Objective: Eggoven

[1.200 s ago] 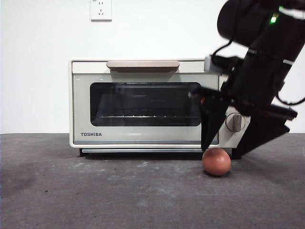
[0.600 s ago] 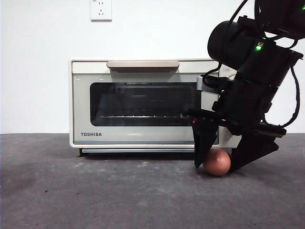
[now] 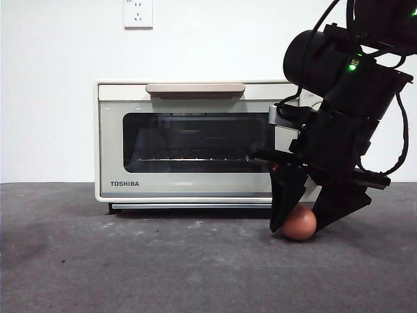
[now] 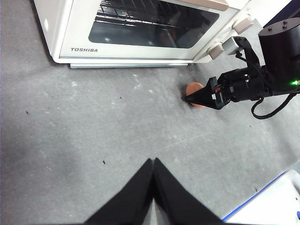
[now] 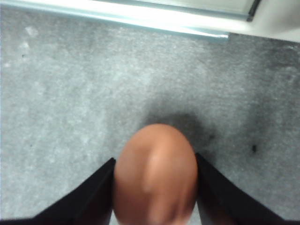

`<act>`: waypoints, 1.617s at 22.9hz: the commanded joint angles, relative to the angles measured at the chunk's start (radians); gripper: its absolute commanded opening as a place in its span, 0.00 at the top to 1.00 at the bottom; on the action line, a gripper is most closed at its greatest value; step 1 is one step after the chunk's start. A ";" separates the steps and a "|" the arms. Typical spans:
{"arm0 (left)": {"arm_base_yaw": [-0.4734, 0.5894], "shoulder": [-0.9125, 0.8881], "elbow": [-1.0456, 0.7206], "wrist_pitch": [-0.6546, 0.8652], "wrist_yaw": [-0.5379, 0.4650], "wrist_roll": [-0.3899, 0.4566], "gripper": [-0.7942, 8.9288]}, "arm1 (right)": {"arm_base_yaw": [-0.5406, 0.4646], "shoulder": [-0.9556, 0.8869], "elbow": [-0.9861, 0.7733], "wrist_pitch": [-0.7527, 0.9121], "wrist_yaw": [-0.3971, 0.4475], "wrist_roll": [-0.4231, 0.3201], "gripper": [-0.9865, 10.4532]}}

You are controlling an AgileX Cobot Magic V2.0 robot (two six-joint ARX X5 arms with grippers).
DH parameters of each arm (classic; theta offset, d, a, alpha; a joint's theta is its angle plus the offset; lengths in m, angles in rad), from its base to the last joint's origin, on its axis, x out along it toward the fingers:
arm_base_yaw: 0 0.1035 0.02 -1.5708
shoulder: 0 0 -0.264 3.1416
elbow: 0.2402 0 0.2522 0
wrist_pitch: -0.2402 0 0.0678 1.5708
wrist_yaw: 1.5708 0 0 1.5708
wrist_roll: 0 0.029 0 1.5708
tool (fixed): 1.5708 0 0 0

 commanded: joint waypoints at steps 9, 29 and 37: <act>-0.129 0.154 0.026 0.303 -0.020 -0.121 0.91 | 0.024 -0.380 0.013 -0.167 -0.040 -0.079 0.91; -0.385 0.792 0.359 0.713 -0.290 -0.116 0.91 | 0.023 -0.822 0.013 -0.374 -0.036 -0.130 0.91; -0.401 0.922 0.434 0.715 -0.302 -0.070 0.91 | 0.023 -0.826 0.013 -0.380 -0.036 -0.132 0.91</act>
